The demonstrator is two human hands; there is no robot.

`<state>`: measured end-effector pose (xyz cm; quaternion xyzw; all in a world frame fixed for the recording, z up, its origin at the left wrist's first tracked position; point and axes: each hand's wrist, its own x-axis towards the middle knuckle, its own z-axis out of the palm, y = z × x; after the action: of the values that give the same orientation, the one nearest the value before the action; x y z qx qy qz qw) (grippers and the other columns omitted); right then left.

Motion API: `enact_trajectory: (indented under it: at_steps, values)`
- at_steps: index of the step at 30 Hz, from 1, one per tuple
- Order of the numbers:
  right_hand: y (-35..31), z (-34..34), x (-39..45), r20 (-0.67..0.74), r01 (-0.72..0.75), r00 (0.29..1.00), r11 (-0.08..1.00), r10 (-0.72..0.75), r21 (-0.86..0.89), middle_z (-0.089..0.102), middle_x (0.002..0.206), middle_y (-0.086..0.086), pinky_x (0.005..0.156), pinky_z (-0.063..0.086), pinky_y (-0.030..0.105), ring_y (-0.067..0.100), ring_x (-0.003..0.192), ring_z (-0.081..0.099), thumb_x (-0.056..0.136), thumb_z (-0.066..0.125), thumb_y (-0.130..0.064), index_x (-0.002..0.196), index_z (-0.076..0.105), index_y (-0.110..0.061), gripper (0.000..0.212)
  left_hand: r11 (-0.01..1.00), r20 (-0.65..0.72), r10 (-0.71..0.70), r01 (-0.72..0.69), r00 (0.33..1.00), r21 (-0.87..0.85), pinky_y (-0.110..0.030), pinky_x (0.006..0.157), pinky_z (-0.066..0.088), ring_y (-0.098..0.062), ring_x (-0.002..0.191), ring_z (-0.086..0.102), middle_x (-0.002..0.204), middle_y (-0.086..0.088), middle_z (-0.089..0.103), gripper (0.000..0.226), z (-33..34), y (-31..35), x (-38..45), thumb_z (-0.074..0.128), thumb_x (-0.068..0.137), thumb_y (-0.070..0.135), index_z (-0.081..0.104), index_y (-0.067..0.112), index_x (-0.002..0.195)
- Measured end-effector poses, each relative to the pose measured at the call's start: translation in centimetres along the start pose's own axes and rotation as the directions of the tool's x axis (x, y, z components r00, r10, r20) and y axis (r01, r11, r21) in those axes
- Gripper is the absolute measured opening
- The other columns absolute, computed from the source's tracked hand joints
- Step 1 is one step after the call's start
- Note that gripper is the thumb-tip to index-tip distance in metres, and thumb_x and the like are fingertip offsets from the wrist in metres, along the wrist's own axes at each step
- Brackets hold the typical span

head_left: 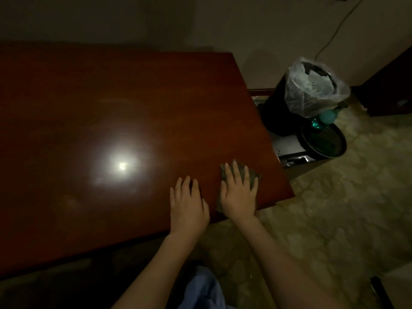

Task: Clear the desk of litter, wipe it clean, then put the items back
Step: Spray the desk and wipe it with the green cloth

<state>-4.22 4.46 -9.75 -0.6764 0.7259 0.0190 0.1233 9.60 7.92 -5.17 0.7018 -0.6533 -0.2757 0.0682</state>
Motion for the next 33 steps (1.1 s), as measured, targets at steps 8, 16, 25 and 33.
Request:
enact_trajectory:
  at_steps: [8, 16, 25, 33]
  values:
    - [-25.8, 4.4, -2.5, 0.048, 0.202, 0.979, 0.979, -0.200, -0.035, 0.006, 0.161, -0.003, 0.114, -0.006, 0.055, 0.027, 0.148, 0.000, 0.095, 0.017, -0.042, 0.153, 0.008, -0.030, 0.059, 0.977, -0.193, -0.211, 0.199, 0.958, -0.082, -0.045, 0.117, 0.009, -0.033, 0.143, 0.018, 0.151, -0.017, 0.028, 0.055, -8.6, -23.1, -4.7, 0.046, 0.094, 0.020, 0.033, 0.004, 0.144]
    - [-58.8, 9.9, -9.6, 0.165, 0.650, 0.753, 0.760, -0.637, -0.031, 0.007, 0.161, -0.001, 0.113, -0.007, 0.057, 0.027, 0.148, -0.001, 0.091, 0.006, -0.044, 0.152, 0.016, -0.027, 0.064, 0.832, -0.319, -0.554, 0.514, 0.769, -0.207, -0.040, 0.118, -0.002, -0.025, 0.147, 0.002, 0.158, -0.008, 0.014, 0.056, -19.1, -48.6, -13.2, 0.038, 0.098, 0.023, 0.021, 0.009, 0.149]
    - [-82.4, 15.4, -18.7, 0.231, 0.896, 0.429, 0.444, -0.874, 0.016, 0.003, 0.161, 0.001, 0.113, -0.010, 0.057, 0.029, 0.147, -0.006, 0.101, 0.023, -0.039, 0.153, 0.011, -0.024, 0.056, 0.577, -0.407, -0.806, 0.722, 0.429, -0.382, -0.048, 0.117, 0.017, -0.031, 0.142, 0.021, 0.151, -0.014, 0.032, 0.054, -23.4, -65.1, -22.3, 0.050, 0.092, 0.016, 0.037, 0.002, 0.142]
    - [-84.9, 16.7, -22.9, 0.271, 0.982, 0.185, 0.188, -0.945, -0.016, 0.021, 0.158, 0.000, 0.113, -0.009, 0.058, 0.031, 0.147, 0.002, 0.102, 0.023, -0.038, 0.148, 0.029, -0.026, 0.048, 0.446, -0.393, -0.875, 0.785, 0.282, -0.429, -0.047, 0.112, 0.023, -0.037, 0.133, 0.033, 0.141, -0.024, 0.041, 0.054, -22.6, -67.6, -25.9, 0.056, 0.084, 0.011, 0.045, -0.003, 0.136]
